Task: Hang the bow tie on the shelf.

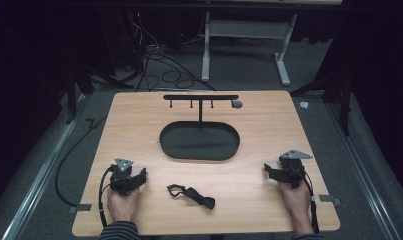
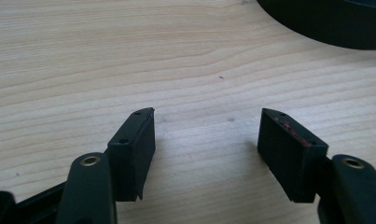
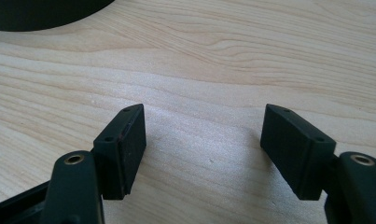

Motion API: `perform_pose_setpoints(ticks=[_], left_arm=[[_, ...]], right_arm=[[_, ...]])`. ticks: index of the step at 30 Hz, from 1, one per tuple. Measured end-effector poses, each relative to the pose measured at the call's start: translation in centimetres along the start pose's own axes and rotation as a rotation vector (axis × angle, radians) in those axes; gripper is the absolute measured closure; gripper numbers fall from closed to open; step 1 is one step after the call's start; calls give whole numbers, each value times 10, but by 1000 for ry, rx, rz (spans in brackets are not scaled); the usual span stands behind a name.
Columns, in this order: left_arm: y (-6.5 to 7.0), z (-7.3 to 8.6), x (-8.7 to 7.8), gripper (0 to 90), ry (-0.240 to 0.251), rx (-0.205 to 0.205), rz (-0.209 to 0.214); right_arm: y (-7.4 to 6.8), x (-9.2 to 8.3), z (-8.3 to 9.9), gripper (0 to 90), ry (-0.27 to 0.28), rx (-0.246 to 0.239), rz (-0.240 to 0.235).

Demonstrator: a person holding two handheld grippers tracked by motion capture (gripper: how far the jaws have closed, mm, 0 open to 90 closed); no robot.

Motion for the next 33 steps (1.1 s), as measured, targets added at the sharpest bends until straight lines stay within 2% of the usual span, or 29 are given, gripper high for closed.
perform_pose_setpoints(ticks=[2, 4, 8, 14, 15, 18, 19, 26, 29, 33], left_arm=[[7, -3, -4, 371, 8, 25, 11], [10, -4, -6, 373, 13, 29, 22], [20, -5, -16, 380, 17, 37, 74], [29, -8, -28, 394, 35, 58, 90], [34, -8, -33, 394, 43, 56, 108], [39, -6, -38, 394, 36, 52, 136], [44, -4, -41, 393, 28, 46, 157], [57, 4, -43, 411, -7, 73, 187], [66, 7, -44, 418, -23, 80, 220], [74, 9, -45, 418, -33, 94, 229]], right_arm=[[0, 0, 0, 326, 0, 0, 0], [0, 0, 0, 327, 0, 0, 0], [0, 0, 0, 326, 0, 0, 0], [0, 0, 0, 327, 0, 3, -2], [0, 0, 0, 327, 0, 2, -1], [0, 0, 0, 326, 0, 2, -2], [0, 0, 0, 326, 0, 2, -1], [0, 0, 0, 326, 0, 2, -2], [0, 0, 0, 326, 1, 3, -2], [0, 0, 0, 326, 1, 3, -2]])
Point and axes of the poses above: each handheld gripper's, and its own axes: x roughly forward along the jaws, z roughly out of its underside, y roughly to its right, the point moved 9 cm from there along x, roughly forward along the jaws, and after that the axes turned 7 degrees about -x, right-handed, at the moved point
